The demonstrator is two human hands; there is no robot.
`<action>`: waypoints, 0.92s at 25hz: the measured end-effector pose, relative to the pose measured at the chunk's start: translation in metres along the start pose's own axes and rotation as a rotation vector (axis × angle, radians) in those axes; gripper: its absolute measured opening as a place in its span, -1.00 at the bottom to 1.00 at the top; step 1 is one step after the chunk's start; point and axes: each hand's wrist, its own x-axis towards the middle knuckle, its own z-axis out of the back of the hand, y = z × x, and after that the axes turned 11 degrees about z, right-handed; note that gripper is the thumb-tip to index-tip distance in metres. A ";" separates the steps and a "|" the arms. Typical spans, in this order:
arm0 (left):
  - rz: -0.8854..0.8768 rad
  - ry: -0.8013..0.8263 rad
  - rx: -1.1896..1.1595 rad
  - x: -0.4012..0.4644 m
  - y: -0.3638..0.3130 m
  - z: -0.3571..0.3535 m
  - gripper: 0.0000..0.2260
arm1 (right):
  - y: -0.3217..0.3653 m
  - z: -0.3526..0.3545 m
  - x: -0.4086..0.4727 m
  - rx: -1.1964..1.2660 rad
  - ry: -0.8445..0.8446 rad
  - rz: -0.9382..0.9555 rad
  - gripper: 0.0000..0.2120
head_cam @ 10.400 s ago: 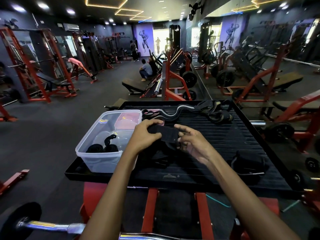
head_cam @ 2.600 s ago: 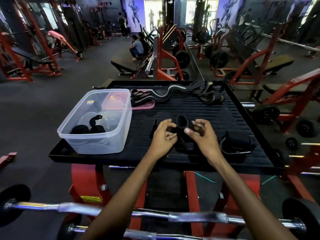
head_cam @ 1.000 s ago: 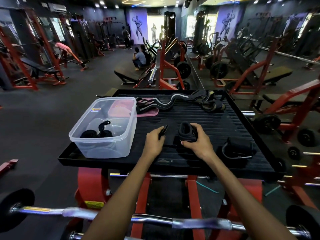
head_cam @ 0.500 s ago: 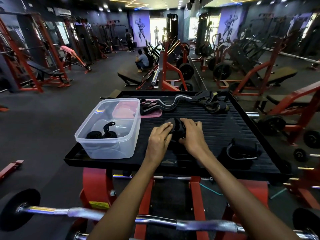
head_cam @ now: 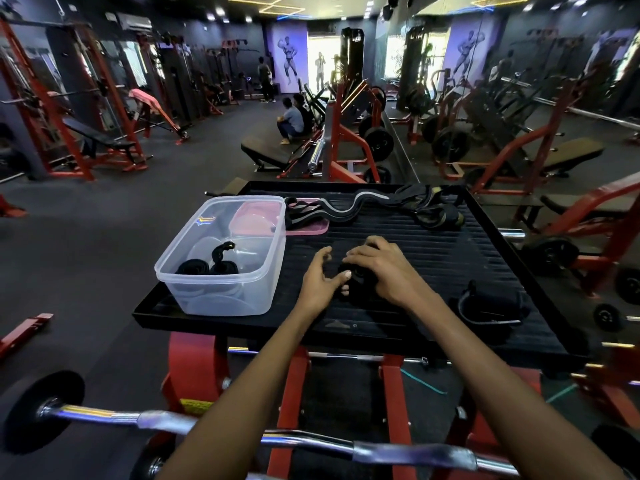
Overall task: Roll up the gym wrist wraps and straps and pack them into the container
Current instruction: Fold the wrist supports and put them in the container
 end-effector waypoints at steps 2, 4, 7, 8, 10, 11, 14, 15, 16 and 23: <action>0.157 0.147 -0.251 0.000 -0.001 -0.001 -0.73 | -0.003 0.007 0.006 0.053 -0.048 0.099 -0.51; 0.301 0.200 -0.511 -0.005 -0.013 -0.003 -0.80 | 0.000 0.017 0.018 0.063 -0.059 0.116 -0.57; 0.385 0.151 -0.683 0.000 -0.018 -0.002 -0.71 | 0.004 0.023 0.032 -0.049 0.055 0.079 -0.56; 0.382 0.148 -0.674 0.001 -0.016 -0.001 -0.69 | 0.004 0.023 0.035 -0.062 0.068 0.073 -0.51; 0.373 0.132 -0.629 0.002 -0.015 0.001 -0.68 | 0.001 0.019 0.037 -0.077 0.057 0.107 -0.46; 0.373 0.122 -0.606 0.003 -0.014 0.002 -0.69 | 0.001 0.017 0.036 -0.079 0.061 0.108 -0.44; 0.389 0.143 -0.573 0.004 -0.012 0.003 -0.72 | -0.003 0.003 0.028 -0.007 -0.037 -0.057 -0.30; 0.396 0.147 -0.570 0.004 -0.011 0.003 -0.72 | -0.004 -0.003 0.022 0.074 -0.144 -0.135 -0.24; 0.398 0.148 -0.579 0.006 -0.009 0.004 -0.73 | -0.006 -0.011 0.015 0.225 -0.260 -0.226 -0.19; 0.388 0.324 -0.654 0.004 -0.011 0.009 -0.68 | 0.001 -0.035 -0.004 1.016 -0.377 -0.429 -0.28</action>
